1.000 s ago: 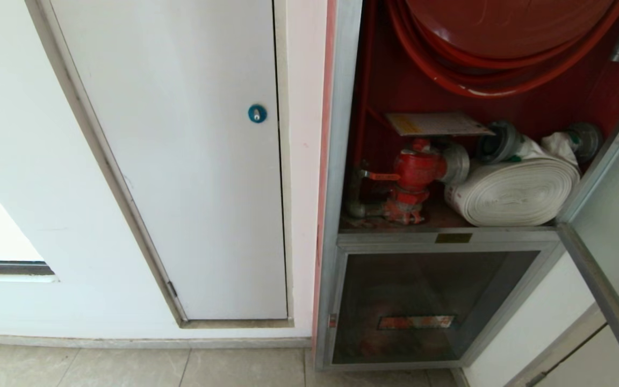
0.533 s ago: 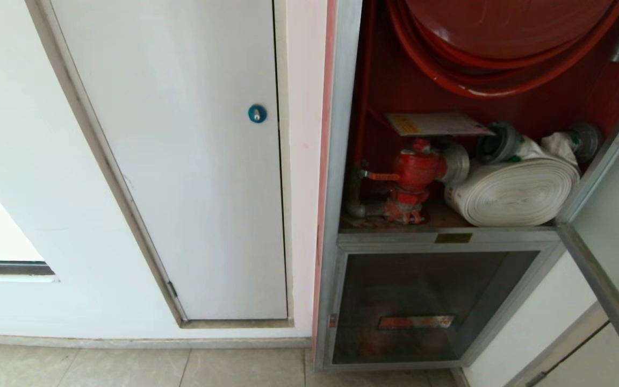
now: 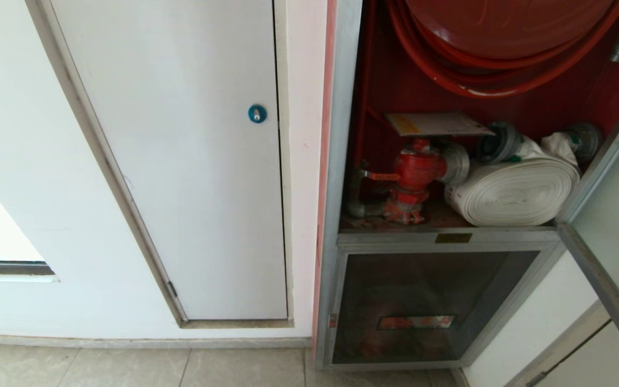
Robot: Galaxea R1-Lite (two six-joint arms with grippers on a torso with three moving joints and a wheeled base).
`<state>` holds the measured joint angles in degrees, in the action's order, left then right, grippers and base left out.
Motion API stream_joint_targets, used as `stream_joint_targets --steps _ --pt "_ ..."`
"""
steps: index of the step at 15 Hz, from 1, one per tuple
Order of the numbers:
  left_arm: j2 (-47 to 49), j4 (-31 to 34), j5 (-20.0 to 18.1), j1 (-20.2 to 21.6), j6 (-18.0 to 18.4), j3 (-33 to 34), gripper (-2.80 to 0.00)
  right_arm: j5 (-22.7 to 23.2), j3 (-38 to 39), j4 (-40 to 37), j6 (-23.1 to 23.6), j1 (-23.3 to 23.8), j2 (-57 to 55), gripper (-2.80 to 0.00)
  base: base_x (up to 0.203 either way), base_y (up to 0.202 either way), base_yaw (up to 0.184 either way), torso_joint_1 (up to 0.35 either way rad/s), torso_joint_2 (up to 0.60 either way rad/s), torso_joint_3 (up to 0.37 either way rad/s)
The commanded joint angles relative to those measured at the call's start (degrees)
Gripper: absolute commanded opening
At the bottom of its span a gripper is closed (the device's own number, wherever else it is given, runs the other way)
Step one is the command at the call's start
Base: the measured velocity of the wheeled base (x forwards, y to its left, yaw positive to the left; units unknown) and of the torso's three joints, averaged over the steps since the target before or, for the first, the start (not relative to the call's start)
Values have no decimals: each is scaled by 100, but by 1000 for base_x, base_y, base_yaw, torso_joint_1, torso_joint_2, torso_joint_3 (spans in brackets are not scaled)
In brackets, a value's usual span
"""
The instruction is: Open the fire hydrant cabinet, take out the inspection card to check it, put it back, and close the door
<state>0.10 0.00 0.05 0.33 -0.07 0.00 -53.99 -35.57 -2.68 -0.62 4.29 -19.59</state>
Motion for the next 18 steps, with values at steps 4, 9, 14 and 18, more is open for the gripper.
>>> stream_joint_targets --steps 4,9,14,18 --pt "7 0 3 2 -1 0 -280 -41 -111 -263 0 10 100 -280 0 0 0 0 0 0" --pt "0 0 3 2 -1 0 -280 -34 -387 -683 -8 163 85 -280 0 0 0 0 0 0" --pt "8 0 3 2 -1 0 -280 -44 -1048 -1506 -17 273 -246 -280 0 0 0 0 0 0" --pt "-1 0 3 2 -1 0 -280 -48 -1673 -2071 -16 208 -545 -280 0 0 0 0 0 0"
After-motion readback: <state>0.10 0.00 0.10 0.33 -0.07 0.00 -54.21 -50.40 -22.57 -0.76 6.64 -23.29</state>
